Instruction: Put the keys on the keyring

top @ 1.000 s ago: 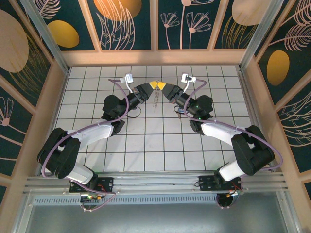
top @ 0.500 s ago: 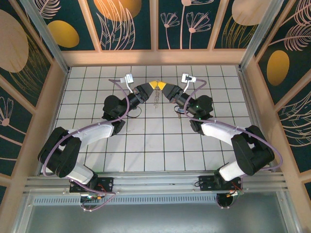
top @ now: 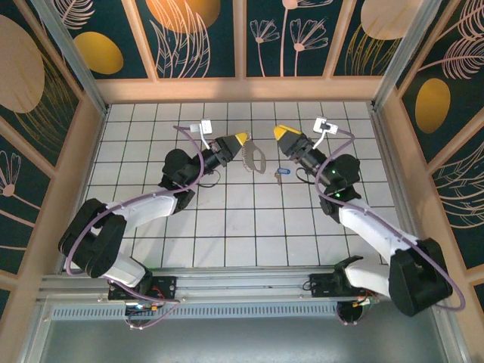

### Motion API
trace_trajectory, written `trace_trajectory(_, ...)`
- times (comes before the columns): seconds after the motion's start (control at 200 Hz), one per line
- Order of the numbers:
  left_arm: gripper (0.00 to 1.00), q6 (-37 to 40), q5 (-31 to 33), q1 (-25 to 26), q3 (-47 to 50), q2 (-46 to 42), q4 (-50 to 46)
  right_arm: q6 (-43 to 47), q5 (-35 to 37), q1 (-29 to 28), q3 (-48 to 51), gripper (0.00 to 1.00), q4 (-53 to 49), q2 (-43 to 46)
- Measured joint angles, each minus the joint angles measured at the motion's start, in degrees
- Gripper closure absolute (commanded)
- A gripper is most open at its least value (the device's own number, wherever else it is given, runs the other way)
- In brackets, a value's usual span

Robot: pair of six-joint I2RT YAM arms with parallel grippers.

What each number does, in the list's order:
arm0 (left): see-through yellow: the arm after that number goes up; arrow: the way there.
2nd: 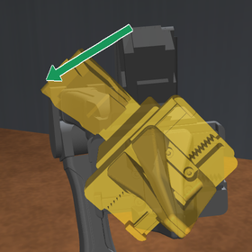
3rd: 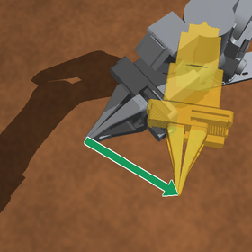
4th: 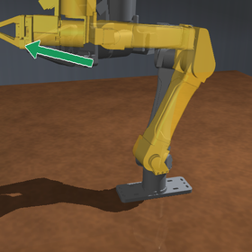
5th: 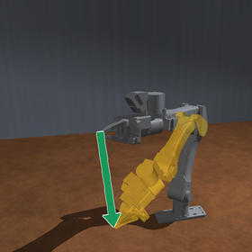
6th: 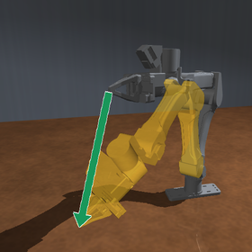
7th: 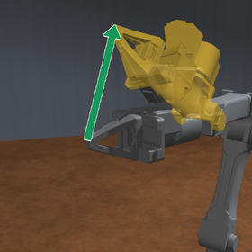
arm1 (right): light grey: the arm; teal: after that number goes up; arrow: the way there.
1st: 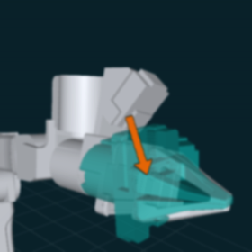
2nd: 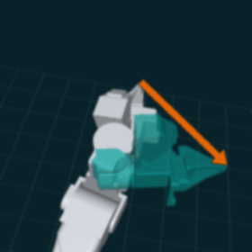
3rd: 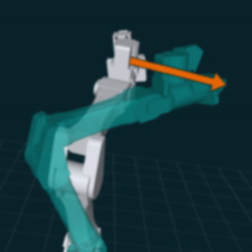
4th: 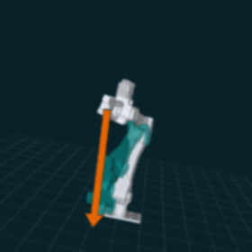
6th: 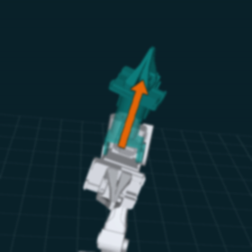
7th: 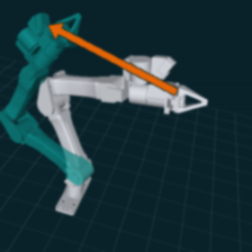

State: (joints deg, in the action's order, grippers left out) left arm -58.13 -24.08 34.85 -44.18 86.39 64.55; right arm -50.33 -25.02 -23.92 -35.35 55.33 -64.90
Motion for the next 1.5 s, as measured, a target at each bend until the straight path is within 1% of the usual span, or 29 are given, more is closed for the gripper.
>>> trace_trajectory(0.17,1.0,4.5,0.0,0.0,2.0,-2.4,-2.3,5.5,4.2,0.7,3.5,0.48,-12.5,4.5)
trace_trajectory(0.33,1.0,8.6,0.6,0.0,3.8,-5.4,-4.9,10.3,9.2,0.9,4.4,0.48,-24.2,3.7)
trace_trajectory(0.435,1.0,10.7,1.2,0.0,5.1,-7.2,-5.9,13.2,12.8,1.0,3.9,0.49,-30.7,-0.6)
trace_trajectory(0.656,1.0,13.3,3.4,0.0,7.8,-9.3,-7.0,17.5,18.4,1.0,-1.4,0.54,-42.0,-15.3)
trace_trajectory(0.816,1.0,14.5,4.7,0.0,8.7,-9.5,-7.0,19.2,20.7,1.0,-6.9,0.61,-45.2,-24.0)
trace_trajectory(1.016,1.0,14.9,5.2,-0.1,9.1,-9.3,-6.6,21.2,22.0,1.0,-12.0,0.69,-46.7,-31.4)
trace_trajectory(1.316,1.0,14.3,5.0,-0.7,9.1,-6.1,-4.5,21.8,22.2,1.0,-13.7,0.72,-47.5,-35.5)
trace_trajectory(1.497,1.0,14.0,4.8,-0.8,9.1,-5.9,-4.2,21.7,21.9,1.1,-14.5,0.75,-47.3,-37.6)
